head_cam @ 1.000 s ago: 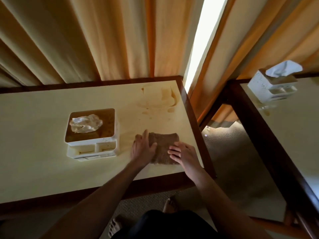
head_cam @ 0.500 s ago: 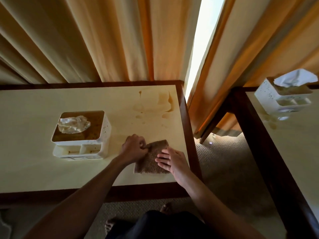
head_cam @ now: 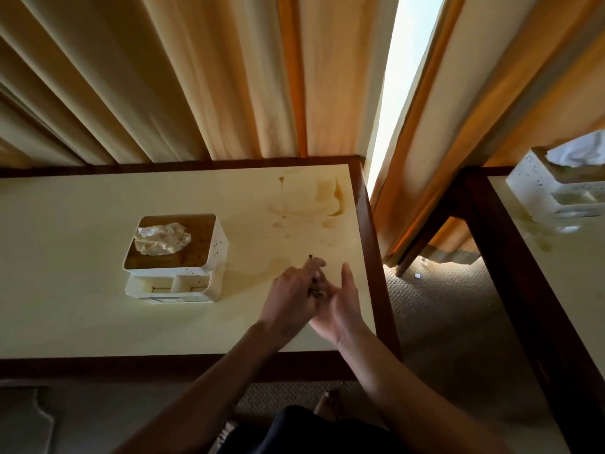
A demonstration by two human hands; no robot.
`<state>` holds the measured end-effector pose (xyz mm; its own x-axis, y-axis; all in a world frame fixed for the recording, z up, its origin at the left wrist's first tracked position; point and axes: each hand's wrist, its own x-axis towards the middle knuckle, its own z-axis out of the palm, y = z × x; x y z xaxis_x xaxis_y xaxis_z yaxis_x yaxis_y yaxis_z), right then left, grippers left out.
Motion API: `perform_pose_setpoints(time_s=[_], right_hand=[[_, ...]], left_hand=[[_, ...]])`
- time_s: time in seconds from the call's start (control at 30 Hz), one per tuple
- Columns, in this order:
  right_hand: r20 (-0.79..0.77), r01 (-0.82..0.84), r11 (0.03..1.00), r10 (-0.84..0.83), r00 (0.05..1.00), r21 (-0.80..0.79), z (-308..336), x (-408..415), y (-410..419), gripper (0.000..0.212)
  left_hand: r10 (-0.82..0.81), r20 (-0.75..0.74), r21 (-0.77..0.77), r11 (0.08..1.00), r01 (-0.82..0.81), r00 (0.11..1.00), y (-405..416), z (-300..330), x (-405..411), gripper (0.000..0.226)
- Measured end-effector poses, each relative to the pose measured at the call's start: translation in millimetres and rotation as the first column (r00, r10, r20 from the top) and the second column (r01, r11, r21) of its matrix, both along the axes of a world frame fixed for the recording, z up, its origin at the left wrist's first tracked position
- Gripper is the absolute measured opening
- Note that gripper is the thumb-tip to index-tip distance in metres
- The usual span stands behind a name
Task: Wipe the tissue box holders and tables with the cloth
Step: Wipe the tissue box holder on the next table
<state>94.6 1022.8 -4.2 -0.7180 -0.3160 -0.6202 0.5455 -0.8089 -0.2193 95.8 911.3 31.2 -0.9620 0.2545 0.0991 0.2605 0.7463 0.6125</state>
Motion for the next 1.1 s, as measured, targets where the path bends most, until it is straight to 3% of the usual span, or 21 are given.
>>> perform_pose_setpoints(time_s=[0.13,0.2,0.3,0.47,0.53,0.67,0.77,0.83,0.9,1.0,1.1], right_hand=[[-0.016,0.002,0.999,-0.003,1.000,-0.048,-2,-1,-6,0.091],[-0.025,-0.005,0.999,0.004,1.000,-0.043,-4,1,-8,0.082],[-0.041,-0.031,0.999,0.032,0.999,0.009,3,4,-14,0.062],[-0.026,-0.079,0.995,0.081,0.996,0.063,1,-3,-33,0.046],[0.005,-0.082,0.995,0.082,0.997,0.051,0,-8,-42,0.048],[-0.002,-0.128,0.983,0.129,0.992,0.129,13,-24,-61,0.052],[-0.027,-0.077,0.977,0.084,0.996,0.200,20,-37,-81,0.054],[-0.039,-0.032,0.972,0.043,0.998,0.232,25,-46,-96,0.058],[-0.083,0.006,0.972,0.014,0.996,0.235,30,-57,-114,0.056],[-0.230,0.049,0.959,0.017,0.973,0.280,41,-74,-143,0.045],[-0.406,0.071,0.906,0.116,0.907,0.417,48,-85,-172,0.046]], left_hand=[[-0.065,-0.020,0.009,0.998,0.065,0.998,-3,1,12,0.059],[-0.093,-0.015,0.047,0.994,0.094,0.996,-8,2,13,0.057],[-0.148,0.088,0.145,0.980,0.135,0.985,-10,5,16,0.057],[-0.207,0.286,0.130,0.976,0.176,0.936,-38,20,16,0.072],[-0.193,0.297,0.119,0.979,0.165,0.935,-57,33,10,0.075],[0.005,0.174,-0.108,0.994,0.014,0.985,-117,54,-22,0.090],[-0.032,0.112,-0.354,0.933,0.070,0.993,-162,73,-52,0.087],[-0.108,0.132,-0.528,0.834,0.162,0.985,-179,81,-69,0.094],[-0.102,0.236,-0.703,0.669,0.242,0.966,-190,83,-83,0.118],[-0.061,0.365,-0.773,0.536,0.339,0.929,-198,79,-95,0.137],[-0.089,0.348,-0.760,0.556,0.337,0.933,-199,74,-99,0.127]])
